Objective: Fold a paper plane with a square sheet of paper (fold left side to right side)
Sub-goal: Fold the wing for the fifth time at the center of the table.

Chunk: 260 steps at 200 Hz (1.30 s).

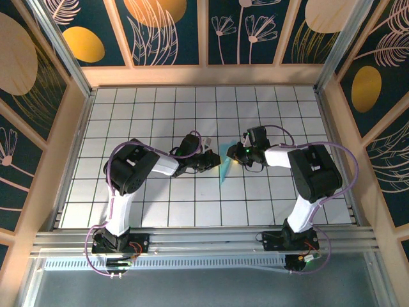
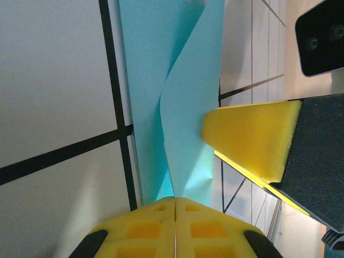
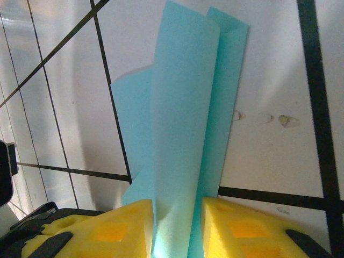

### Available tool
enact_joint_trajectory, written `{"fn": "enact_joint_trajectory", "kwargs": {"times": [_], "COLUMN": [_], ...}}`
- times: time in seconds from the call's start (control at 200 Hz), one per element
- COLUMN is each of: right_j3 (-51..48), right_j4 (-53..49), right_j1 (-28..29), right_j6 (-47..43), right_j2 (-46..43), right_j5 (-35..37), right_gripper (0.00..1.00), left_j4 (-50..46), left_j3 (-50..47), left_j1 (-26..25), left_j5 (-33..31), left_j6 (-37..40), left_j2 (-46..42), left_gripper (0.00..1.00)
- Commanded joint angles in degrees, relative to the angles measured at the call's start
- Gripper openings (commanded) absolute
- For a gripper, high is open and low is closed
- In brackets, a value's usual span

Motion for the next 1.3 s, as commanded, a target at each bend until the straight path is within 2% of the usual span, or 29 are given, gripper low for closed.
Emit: {"fn": "enact_joint_trajectory", "kwargs": {"times": [0.0,0.515,1.296], "right_j3": [0.4,0.4,-0.2], "right_j4": [-1.7,-1.6,-1.2], "right_j1": [1.2,0.8,0.0], "right_j6": [-2.0,-1.6,-1.6], "right_j2": [3.1,0.0,-1.9], "right_j5": [3.7,2.0,2.2], "right_gripper": [0.3,0.3,0.3], "left_j4": [-2.5,-7.3,-7.0], "left_j3": [1.1,2.4,-0.4], "left_j1": [0.1,0.1,-0.6], "left_j5": [-1.7,-6.3,-6.6], "left_j6": [1.3,3.2,3.6], "left_j2": [1.1,1.9,-0.2], "left_gripper": [0.07,0.04,0.03]}}
